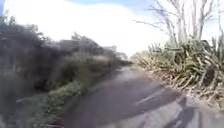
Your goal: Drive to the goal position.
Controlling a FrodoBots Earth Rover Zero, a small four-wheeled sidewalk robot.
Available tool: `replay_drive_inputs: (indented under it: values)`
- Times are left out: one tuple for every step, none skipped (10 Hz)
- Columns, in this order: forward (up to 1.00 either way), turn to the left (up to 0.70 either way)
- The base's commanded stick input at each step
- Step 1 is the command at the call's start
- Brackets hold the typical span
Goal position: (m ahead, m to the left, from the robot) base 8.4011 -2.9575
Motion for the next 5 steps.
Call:
replay_drive_inputs:
  values:
    - [0.85,-0.01]
    - [0.85,-0.06]
    - [0.85,-0.19]
    - [0.85,-0.34]
    - [0.85,-0.34]
